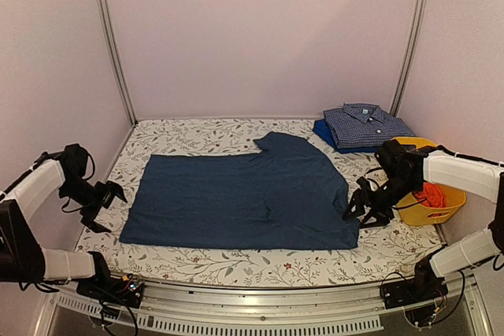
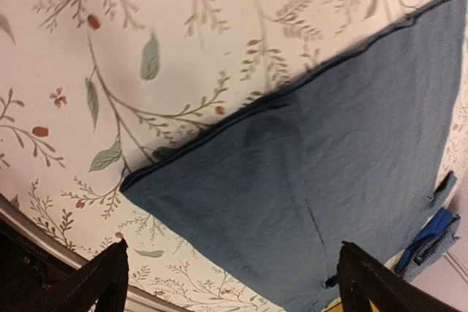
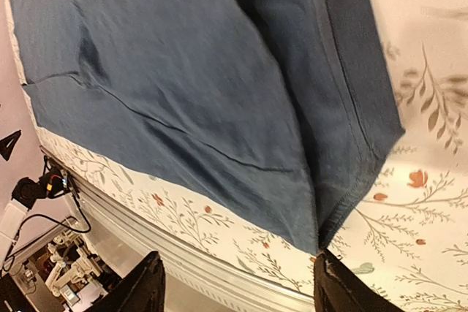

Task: Fold and stack the mixed laundry pile
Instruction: Pick up the 1/3-folded T-shirt from the center of the board.

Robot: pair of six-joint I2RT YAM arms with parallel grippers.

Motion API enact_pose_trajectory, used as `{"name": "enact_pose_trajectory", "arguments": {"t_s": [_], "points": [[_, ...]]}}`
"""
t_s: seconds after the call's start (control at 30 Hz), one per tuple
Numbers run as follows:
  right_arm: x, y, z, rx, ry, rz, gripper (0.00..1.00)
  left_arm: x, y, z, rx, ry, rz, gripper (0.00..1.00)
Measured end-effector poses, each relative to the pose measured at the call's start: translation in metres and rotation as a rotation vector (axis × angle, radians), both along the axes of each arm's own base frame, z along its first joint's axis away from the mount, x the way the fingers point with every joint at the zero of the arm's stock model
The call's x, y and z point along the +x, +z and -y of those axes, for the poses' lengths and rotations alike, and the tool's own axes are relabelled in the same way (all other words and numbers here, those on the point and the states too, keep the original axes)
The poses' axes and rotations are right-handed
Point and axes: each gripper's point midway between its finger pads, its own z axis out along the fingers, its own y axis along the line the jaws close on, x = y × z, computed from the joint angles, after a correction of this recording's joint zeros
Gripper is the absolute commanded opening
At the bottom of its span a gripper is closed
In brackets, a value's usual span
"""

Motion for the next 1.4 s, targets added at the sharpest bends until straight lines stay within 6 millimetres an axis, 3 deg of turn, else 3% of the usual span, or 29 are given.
{"name": "enact_pose_trajectory", "arguments": {"t_s": [0.23,0.43,0.5,0.63,0.73,0.83,0.9,1.17,1.27,1.4], "points": [[0.087,0.077,0.003,0.037,-0.028,0.285,0.99,0.099,0.079,-0.007,0.03,-0.146,0.389,1.0],[0.166,0.148,0.012,0.045,-0.049,0.556,0.99,0.169,0.145,-0.007,0.095,-0.309,0.642,1.0],[0.192,0.173,0.007,0.076,-0.042,0.659,0.99,0.191,0.173,-0.004,0.169,-0.387,0.719,1.0],[0.227,0.205,0.001,0.116,-0.071,0.772,0.99,0.231,0.231,0.014,0.351,-0.546,0.895,1.0],[0.261,0.233,-0.009,0.218,-0.091,0.87,0.99,0.25,0.255,0.023,0.403,-0.604,1.021,1.0],[0.287,0.239,-0.025,0.334,-0.049,0.886,0.99,0.27,0.256,0.017,0.393,-0.614,1.087,1.0],[0.307,0.233,-0.036,0.392,-0.011,0.889,0.98,0.289,0.243,0.01,0.358,-0.628,1.108,1.0],[0.356,0.142,-0.052,0.356,0.013,0.72,0.85,0.334,0.133,0.004,0.241,-0.696,0.93,1.0],[0.367,0.114,-0.053,0.262,0.027,0.696,0.8,0.341,0.107,0.01,0.233,-0.732,0.865,1.0],[0.365,0.072,-0.062,0.127,0.081,0.65,0.71,0.338,0.085,0.017,0.23,-0.767,0.799,1.0]]}}
